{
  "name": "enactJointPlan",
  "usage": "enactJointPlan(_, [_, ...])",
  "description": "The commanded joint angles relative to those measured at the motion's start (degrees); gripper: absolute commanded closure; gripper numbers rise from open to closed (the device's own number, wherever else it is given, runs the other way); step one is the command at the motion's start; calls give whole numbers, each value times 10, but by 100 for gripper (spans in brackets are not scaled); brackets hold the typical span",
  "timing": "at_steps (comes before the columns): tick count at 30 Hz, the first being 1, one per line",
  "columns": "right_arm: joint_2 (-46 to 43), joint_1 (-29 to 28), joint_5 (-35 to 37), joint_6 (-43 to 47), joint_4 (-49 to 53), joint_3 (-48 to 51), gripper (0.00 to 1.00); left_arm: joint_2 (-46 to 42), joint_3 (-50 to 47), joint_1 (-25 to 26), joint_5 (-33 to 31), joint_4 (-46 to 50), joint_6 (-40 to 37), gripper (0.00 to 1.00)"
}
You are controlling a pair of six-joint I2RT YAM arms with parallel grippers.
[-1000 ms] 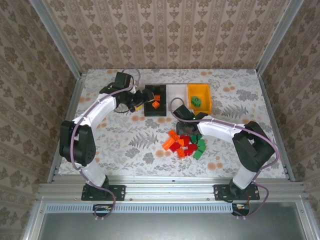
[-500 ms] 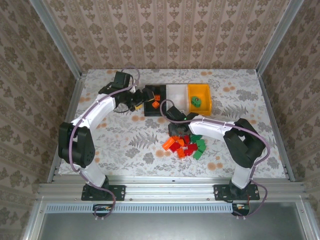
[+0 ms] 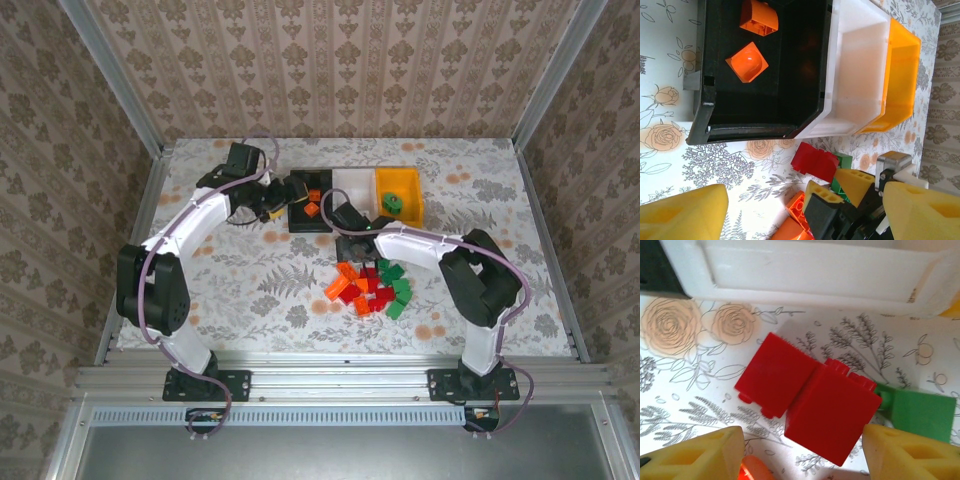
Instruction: Sort the legos into containers by color
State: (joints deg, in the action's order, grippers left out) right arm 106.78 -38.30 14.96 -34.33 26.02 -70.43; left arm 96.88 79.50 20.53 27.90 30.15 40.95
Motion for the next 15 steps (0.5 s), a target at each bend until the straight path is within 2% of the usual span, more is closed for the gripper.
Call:
enactJointPlan(1, [3,10,-8,-11,22,1,36,-17,-1,-4,5,-1,-4,18])
enactJointPlan(8, [-7,10,2,-41,15,10,38,-17,-1,-5,7,-2,-3,19])
enactJointPlan(15, [30,17,-4,-72,-7,-25,39,-14,-3,-6,9,-4,-1,19])
